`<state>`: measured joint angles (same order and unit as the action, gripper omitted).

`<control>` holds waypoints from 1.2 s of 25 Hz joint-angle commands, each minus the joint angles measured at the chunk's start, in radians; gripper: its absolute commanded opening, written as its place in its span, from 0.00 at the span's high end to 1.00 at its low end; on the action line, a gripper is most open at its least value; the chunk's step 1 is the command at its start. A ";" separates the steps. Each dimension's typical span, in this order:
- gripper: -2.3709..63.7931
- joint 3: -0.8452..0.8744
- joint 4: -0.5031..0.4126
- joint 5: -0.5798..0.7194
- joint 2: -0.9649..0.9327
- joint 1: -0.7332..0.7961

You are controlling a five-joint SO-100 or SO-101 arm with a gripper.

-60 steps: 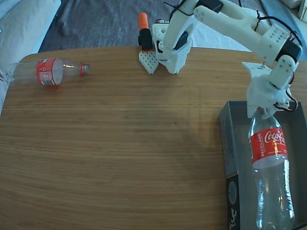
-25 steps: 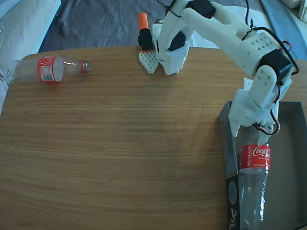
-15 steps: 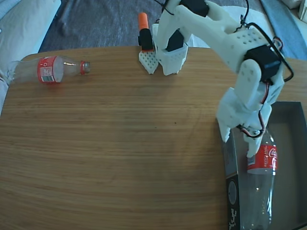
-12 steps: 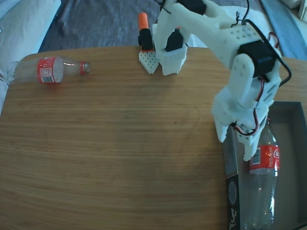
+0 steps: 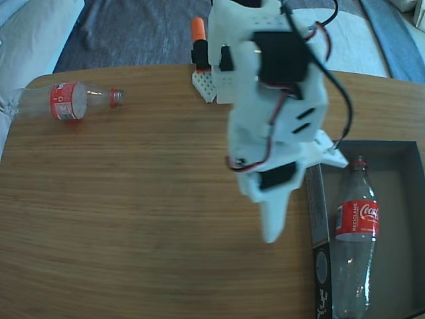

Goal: Grasp the bottles and put them in the box.

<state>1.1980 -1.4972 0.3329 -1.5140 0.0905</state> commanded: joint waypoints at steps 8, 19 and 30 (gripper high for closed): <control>0.41 -0.012 0.000 0.091 -0.063 -0.322; 0.41 -0.008 -0.049 0.331 -0.063 -0.627; 0.41 -0.008 -0.117 0.503 -0.049 -0.844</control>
<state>1.1980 -1.5969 0.8176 -1.5156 -0.7271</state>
